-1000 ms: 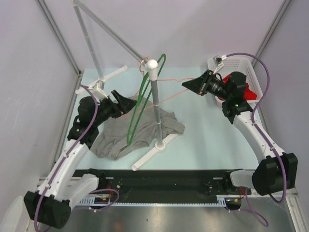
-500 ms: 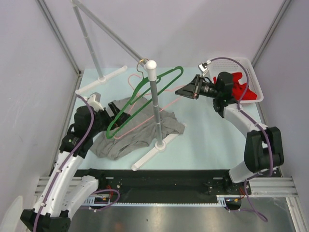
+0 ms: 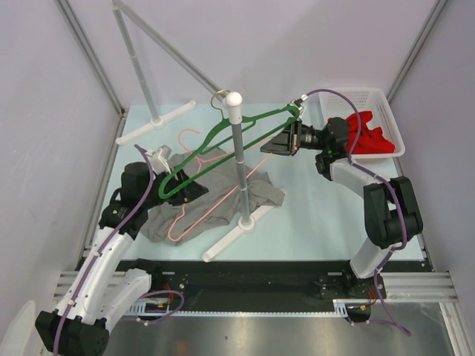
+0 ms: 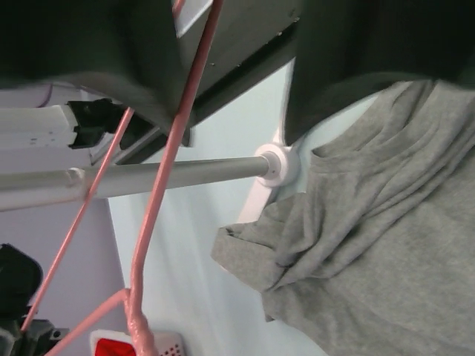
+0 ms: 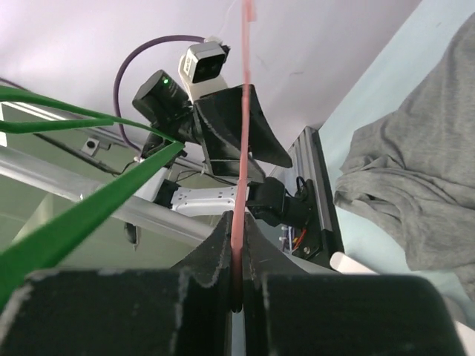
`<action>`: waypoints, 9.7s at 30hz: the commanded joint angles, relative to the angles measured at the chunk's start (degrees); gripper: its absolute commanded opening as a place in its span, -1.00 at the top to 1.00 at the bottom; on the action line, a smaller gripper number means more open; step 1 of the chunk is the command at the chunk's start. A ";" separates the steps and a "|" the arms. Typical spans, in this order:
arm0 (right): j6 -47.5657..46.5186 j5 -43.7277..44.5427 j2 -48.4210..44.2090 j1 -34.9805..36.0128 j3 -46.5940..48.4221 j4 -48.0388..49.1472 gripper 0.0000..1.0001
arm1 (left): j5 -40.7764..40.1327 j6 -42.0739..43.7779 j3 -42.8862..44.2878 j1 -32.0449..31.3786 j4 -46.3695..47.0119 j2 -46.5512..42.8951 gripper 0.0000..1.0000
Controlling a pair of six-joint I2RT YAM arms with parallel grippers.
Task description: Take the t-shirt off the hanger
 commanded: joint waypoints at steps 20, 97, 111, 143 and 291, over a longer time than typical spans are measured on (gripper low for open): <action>-40.97 20.36 -7.35 -0.25 7.39 -60.10 -0.72 | -42.41 -4.70 0.28 0.69 -13.01 -18.98 0.99; -40.88 21.42 -21.16 -4.74 -1.14 -61.15 -0.76 | -11.22 47.97 30.43 -17.95 -2.35 5.19 0.99; -41.50 21.68 -22.04 -4.83 -1.40 -62.20 -0.76 | -20.00 47.36 27.36 -17.86 1.86 -2.80 -0.41; -42.55 24.41 -20.90 -4.04 -1.05 -63.61 -0.77 | -60.19 0.08 27.45 -17.07 -18.61 -3.52 -1.00; -65.23 77.49 -33.84 -9.83 15.99 -53.86 1.00 | -13.41 -16.72 -11.40 -4.15 18.83 0.64 -0.63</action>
